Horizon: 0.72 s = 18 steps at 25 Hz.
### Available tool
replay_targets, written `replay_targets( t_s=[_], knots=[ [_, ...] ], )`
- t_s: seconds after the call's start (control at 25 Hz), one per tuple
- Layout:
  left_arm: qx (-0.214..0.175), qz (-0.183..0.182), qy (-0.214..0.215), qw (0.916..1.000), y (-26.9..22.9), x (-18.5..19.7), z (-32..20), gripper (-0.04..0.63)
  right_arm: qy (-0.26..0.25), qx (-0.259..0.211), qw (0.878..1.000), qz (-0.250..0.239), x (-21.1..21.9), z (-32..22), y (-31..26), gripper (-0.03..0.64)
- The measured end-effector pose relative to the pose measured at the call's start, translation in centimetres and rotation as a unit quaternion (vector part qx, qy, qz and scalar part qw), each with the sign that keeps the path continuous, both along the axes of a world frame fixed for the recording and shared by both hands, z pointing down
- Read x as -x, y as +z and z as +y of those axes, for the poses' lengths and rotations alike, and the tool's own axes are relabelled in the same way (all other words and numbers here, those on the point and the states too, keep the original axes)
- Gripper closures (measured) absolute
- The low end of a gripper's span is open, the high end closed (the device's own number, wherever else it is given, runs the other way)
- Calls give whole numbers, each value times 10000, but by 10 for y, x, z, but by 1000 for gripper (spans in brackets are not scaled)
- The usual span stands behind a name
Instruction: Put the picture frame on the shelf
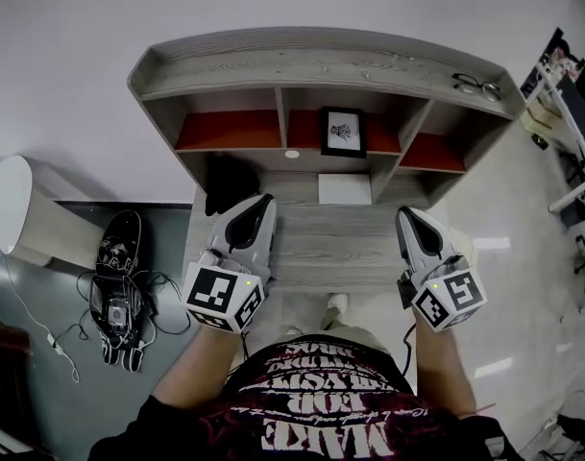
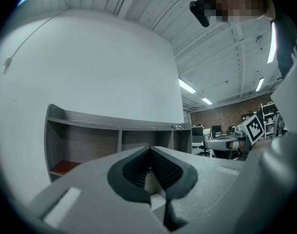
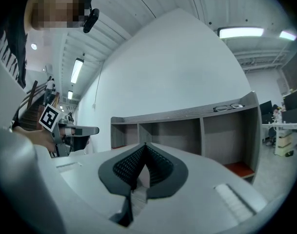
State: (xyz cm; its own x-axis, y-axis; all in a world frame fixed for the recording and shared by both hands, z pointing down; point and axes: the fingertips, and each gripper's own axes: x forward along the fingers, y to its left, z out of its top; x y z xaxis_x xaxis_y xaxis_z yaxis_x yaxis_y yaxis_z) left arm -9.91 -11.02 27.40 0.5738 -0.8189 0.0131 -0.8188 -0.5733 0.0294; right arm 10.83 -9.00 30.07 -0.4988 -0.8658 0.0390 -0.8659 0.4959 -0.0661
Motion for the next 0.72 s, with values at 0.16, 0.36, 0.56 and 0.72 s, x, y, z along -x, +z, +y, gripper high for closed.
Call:
replay_targets(
  t_s=[0.16,0.36,0.56,0.72],
  knots=[
    [14,-4,15,10000,1,4,11,595,80,-37,10000,16,-1,13,-1,592],
    [60,-49,61,10000,4,8,18,595,182,-39,9998,17,-1,24,-3,592],
    [70,-51,34,10000,6,15,20,595,205,-60,9998,18,1,27,-1,592],
    [82,18,71,9999,7,13,19,595,191,-65,9998,51,2,26,-1,592]
  ],
)
